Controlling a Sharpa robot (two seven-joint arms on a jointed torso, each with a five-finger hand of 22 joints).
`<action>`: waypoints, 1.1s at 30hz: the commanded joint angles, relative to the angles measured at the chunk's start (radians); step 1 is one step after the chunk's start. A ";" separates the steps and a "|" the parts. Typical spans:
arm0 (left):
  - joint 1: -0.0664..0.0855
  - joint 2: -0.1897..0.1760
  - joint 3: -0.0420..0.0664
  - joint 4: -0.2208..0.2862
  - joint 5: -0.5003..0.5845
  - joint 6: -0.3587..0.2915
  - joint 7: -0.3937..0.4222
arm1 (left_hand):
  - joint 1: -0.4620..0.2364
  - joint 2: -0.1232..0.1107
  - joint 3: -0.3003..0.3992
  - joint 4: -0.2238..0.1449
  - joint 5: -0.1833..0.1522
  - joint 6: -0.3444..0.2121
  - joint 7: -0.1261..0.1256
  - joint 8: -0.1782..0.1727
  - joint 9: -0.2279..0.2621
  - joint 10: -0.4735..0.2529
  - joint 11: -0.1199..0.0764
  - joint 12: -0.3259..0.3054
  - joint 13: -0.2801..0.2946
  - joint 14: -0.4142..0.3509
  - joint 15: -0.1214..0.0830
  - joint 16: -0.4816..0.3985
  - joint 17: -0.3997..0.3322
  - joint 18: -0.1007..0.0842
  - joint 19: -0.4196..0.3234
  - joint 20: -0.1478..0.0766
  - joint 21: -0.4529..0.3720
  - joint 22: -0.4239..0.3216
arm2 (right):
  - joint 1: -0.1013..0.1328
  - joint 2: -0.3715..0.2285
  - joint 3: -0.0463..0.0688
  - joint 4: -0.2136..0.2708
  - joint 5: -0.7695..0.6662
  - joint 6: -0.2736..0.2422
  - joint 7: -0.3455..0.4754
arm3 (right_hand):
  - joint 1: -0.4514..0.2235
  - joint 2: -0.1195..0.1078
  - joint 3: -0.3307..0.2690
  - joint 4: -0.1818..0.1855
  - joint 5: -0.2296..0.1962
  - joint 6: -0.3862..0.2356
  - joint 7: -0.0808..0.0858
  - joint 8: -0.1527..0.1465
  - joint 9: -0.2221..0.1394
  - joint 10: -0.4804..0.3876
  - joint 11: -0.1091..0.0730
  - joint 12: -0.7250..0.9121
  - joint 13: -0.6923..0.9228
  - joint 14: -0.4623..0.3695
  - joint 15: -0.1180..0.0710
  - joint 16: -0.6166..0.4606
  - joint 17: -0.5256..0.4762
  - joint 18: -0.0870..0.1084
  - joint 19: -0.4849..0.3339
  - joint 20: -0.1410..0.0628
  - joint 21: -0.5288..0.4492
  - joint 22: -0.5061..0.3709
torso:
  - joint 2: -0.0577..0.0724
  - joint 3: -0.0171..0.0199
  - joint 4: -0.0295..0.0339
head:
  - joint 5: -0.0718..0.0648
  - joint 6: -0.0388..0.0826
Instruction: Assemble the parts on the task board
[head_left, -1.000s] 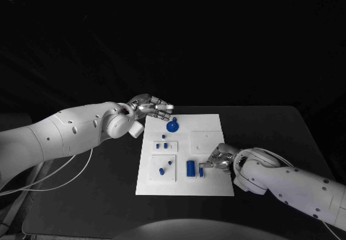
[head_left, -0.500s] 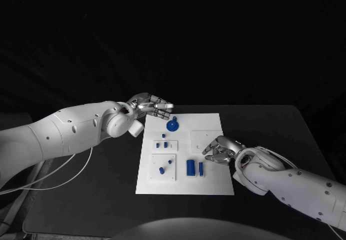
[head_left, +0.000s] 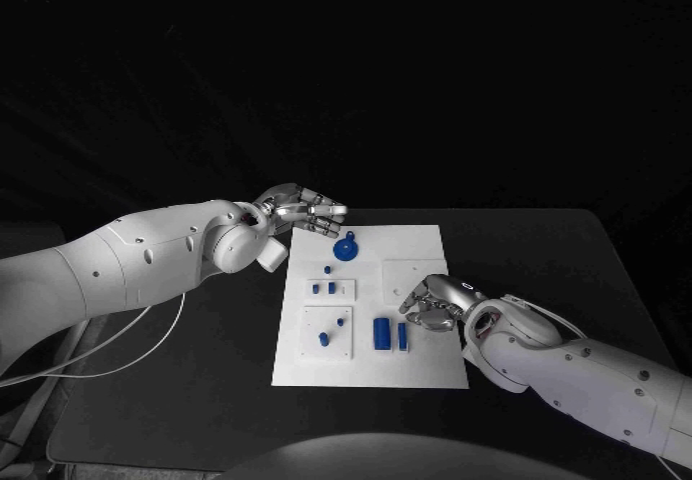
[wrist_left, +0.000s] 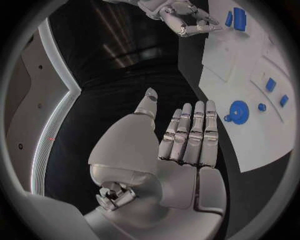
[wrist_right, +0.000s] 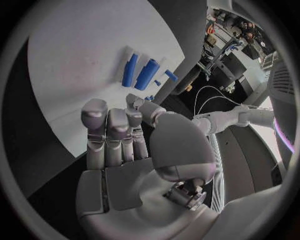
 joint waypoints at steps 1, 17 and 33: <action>0.000 0.000 0.000 0.003 -0.004 0.004 0.013 | 0.001 0.009 0.000 0.001 -0.002 -0.004 -0.002 -0.001 -0.001 -0.003 -0.002 0.001 0.001 -0.002 -0.001 0.000 0.000 0.004 -0.006 0.000 -0.001 0.000 | -0.003 0.004 -0.001 -0.006 -0.043 0.037 0.004 | -0.010 0.004 0.002 -0.006 0.009 0.006 0.000 0.002 0.000 0.005 0.000 0.007 -0.002 0.000 0.005 0.006 0.001 0.011 0.007 0.007 0.006 0.095 | 0.000 -0.0004 0.0001 | 0.001 -0.002; 0.000 0.001 0.000 0.001 -0.004 0.005 0.011 | 0.001 0.009 0.000 0.001 -0.002 -0.004 -0.002 -0.001 -0.001 -0.003 -0.002 0.001 0.001 -0.002 -0.001 0.000 0.000 0.004 -0.006 0.000 -0.001 0.000 | -0.013 0.021 -0.006 -0.026 -0.058 0.071 -0.010 | -0.014 0.006 0.002 -0.008 0.011 0.012 -0.002 0.002 0.000 0.005 -0.002 0.007 -0.002 0.000 0.005 0.008 0.002 0.011 0.006 0.006 0.010 0.095 | 0.000 0.0002 -0.0008 | 0.004 -0.007; 0.000 0.001 0.000 0.001 -0.005 0.008 0.008 | 0.000 0.010 -0.001 -0.002 -0.002 -0.006 -0.001 -0.001 -0.002 -0.005 -0.002 0.001 0.001 -0.003 0.000 0.000 0.000 0.003 -0.007 0.000 -0.001 -0.001 | -0.019 0.021 -0.008 -0.030 -0.064 0.093 -0.023 | -0.016 0.006 0.000 -0.010 0.015 0.017 -0.003 0.002 0.000 0.005 -0.002 0.007 -0.003 0.000 0.005 0.010 0.004 0.011 0.005 0.007 0.013 0.095 | 0.000 0.0001 -0.0014 | 0.003 -0.009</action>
